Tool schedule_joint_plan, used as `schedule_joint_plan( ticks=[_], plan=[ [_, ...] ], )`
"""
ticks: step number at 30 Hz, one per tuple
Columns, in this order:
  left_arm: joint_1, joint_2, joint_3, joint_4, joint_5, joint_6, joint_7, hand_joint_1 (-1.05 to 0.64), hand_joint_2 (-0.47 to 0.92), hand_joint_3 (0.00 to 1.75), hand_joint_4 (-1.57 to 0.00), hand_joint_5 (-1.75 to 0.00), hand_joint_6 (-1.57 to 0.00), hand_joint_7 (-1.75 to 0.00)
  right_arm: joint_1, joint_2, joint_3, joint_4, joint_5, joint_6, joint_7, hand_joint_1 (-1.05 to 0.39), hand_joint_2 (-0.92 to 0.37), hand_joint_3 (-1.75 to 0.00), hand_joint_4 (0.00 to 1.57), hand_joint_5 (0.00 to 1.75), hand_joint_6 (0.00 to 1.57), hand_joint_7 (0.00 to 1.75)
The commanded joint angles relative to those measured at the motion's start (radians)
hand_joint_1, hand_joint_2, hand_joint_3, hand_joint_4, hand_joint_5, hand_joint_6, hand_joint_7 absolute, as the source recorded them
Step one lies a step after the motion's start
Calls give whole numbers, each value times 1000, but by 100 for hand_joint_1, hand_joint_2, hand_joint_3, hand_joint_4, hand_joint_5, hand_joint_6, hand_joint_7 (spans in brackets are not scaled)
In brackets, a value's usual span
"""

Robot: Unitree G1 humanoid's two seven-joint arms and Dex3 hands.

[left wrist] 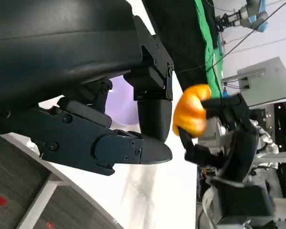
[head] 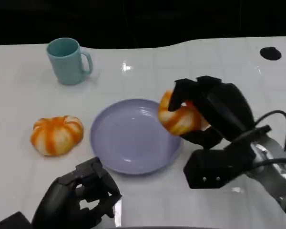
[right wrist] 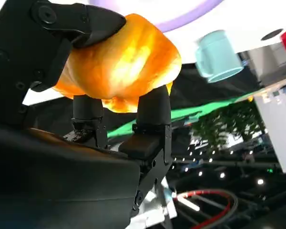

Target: Grasp the bread from the table and place it into the plate.

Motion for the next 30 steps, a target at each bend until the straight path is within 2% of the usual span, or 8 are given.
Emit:
schedule_joint_plan(
  ticks=[1, 15, 16, 19, 23, 24, 27, 30],
  plan=[
    [6, 8, -4, 0, 3, -24, -3, -54, 92, 33, -67, -175, -57, -157, -73, 48, 22, 72, 6, 1, 13, -19, -25, -134, 97, 175, 73, 175],
    [14, 11, -18, -17, 14, -15, 8, -54, 92, 33, -67, -175, -57, -158, -179, 170, 81, 339, 7, -37, -8, -16, -28, -131, 95, 175, 73, 173],
    [14, 12, -18, -18, 15, -16, 8, -54, 92, 33, -67, -175, -57, -158, -181, 177, 81, 348, 12, -34, 3, -16, -28, -131, 95, 175, 75, 166],
    [13, 12, -17, -21, 21, -14, 10, -54, 92, 34, -67, -175, -57, -159, -185, 191, 77, 355, 37, -17, 69, -17, -35, -121, 85, 173, 85, 113],
    [13, 11, -18, -25, 19, -5, 7, -55, 92, 34, -67, -175, -58, -158, -194, 174, 107, 318, 23, 37, 209, -35, -79, -42, 51, 67, 60, 23],
    [13, 11, -18, -27, 19, -2, 8, -55, 92, 33, -67, -175, -58, -158, -195, 169, 115, 310, 15, 46, 223, -39, -86, -31, 45, 53, 55, 14],
    [13, 11, -17, -28, 22, 1, 10, -55, 92, 33, -67, -175, -58, -158, -193, 157, 132, 282, 3, 76, 282, -55, -91, -23, 21, 33, 37, 2],
    [11, 11, -16, -26, 17, 2, 6, -54, 92, 33, -67, -175, -58, -158, -187, 149, 142, 254, -6, 98, 316, -65, -92, -25, 6, 32, 26, 0]
  ],
)
